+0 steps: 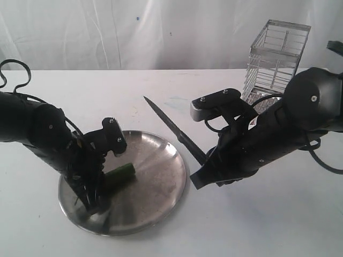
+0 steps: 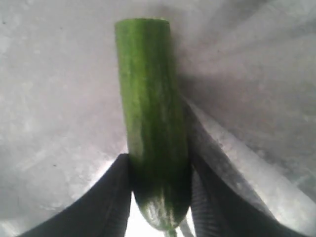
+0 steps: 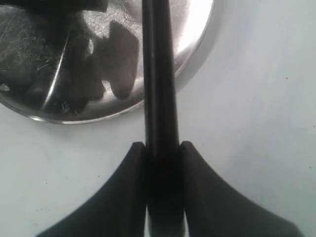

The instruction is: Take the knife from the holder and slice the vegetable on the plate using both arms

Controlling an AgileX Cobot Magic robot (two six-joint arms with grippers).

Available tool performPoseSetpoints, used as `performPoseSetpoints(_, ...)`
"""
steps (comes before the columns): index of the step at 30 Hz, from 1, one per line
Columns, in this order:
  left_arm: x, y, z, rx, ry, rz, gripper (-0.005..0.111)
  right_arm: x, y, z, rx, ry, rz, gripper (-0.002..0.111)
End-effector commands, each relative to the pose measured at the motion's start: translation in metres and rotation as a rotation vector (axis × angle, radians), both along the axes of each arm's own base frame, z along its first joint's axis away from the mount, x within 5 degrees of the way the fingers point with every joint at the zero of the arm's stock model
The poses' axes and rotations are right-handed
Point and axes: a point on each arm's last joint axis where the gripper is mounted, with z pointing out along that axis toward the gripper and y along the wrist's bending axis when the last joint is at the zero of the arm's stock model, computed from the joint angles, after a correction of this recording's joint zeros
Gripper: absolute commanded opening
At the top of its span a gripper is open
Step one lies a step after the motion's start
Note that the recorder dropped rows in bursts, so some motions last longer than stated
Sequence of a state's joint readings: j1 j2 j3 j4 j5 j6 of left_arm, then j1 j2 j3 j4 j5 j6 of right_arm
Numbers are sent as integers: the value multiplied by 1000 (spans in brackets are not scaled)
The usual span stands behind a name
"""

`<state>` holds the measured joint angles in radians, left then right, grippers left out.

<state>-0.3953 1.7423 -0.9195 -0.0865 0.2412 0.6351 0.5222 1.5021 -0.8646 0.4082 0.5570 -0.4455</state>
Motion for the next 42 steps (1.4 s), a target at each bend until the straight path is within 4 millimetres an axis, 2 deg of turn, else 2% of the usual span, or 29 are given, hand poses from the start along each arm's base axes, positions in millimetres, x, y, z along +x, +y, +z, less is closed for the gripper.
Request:
performPoseSetpoints(1, 9, 0, 5, 27, -130, -92, 0, 2, 0, 2, 14, -12, -17, 0)
performPoseSetpoints(5, 18, -3, 2, 73, -244, -223, 0, 2, 0, 2, 16, -13, -18, 0)
performPoseSetpoints(9, 20, -3, -11, 89, -223, -241, 0, 2, 0, 2, 16, -13, -18, 0)
performPoseSetpoints(14, 21, -3, -11, 97, -234, -259, 2, 2, 0, 2, 19, -11, -20, 0)
performPoseSetpoints(24, 20, -3, -11, 96, -226, -254, 56, 2, 0, 2, 28, -2, -26, 0)
performPoseSetpoints(27, 20, -2, -7, 91, -232, -250, 64, 2, 0, 2, 28, -2, -26, 0)
performPoseSetpoints(30, 19, -2, 3, 71, -253, -222, 66, 2, 0, 3, 29, -4, -27, 0)
performPoseSetpoints(35, 13, 0, 37, -4, -317, -122, 64, 1, 0, 2, 24, 9, -20, 0)
performPoseSetpoints(37, 8, 2, 55, -44, -342, -72, 54, 1, 0, 2, 18, 0, -4, 0)
performPoseSetpoints(42, -11, 9, 92, -104, -364, -11, 1, 2, 1, 3, -11, -65, 104, 0)
